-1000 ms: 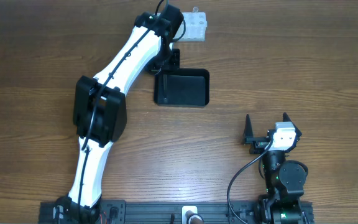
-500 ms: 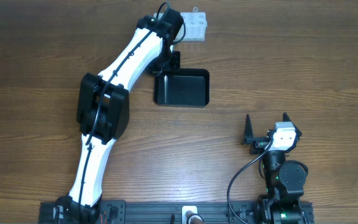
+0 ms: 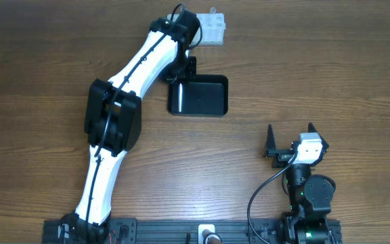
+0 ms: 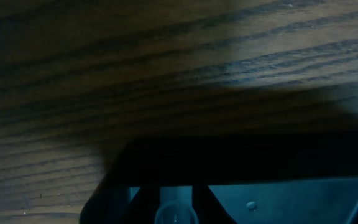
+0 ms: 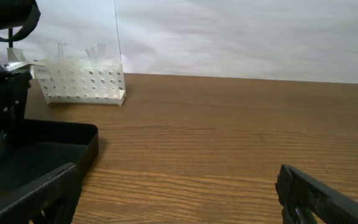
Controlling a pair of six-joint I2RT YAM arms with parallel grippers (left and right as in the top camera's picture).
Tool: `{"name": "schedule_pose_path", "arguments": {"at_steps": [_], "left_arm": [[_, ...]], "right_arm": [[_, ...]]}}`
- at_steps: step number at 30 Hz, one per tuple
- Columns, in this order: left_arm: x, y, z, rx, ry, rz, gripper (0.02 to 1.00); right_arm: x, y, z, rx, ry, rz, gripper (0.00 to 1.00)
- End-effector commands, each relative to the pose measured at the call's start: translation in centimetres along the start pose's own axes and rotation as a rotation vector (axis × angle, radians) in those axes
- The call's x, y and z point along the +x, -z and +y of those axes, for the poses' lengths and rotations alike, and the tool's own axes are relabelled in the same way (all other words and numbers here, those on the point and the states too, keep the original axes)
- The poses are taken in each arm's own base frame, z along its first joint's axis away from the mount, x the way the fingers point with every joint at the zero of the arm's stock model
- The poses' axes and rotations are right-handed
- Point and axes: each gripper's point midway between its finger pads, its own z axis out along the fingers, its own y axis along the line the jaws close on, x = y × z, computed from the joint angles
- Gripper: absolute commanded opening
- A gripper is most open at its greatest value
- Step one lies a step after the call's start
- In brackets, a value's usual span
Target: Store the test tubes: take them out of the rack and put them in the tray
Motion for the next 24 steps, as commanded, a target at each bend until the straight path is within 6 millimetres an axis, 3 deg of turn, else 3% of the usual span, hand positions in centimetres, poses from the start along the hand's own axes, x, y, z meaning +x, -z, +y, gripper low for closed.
{"name": "schedule_pose_path", "arguments": {"at_steps": [1,6,12,18,24], "left_arm": [[0.2,-1.0,0.0,0.005,0.019,0.022,0.205],[0.3,-0.9,-0.4,0.006,0.010,0.021,0.259],[0.5,0.2,-1.0,0.013,-0.003,0.007,0.257],[-0.3,4.9,-1.7,0.046,-0.014,-0.093,0.277],[-2.6,10.1,-1.7,0.050,-0.014,-0.279,0.364]], "right_arm": [[0.1,0.0,0.0,-0.001,-0.003,-0.001,0.993],[0.1,0.0,0.0,-0.001,-0.003,-0.001,0.991],[0.1,0.0,0.0,-0.001,-0.003,-0.001,0.991],[0.1,0.0,0.0,-0.001,-0.003,-0.001,0.993],[0.1,0.0,0.0,-0.001,-0.003,-0.001,0.993]]}}
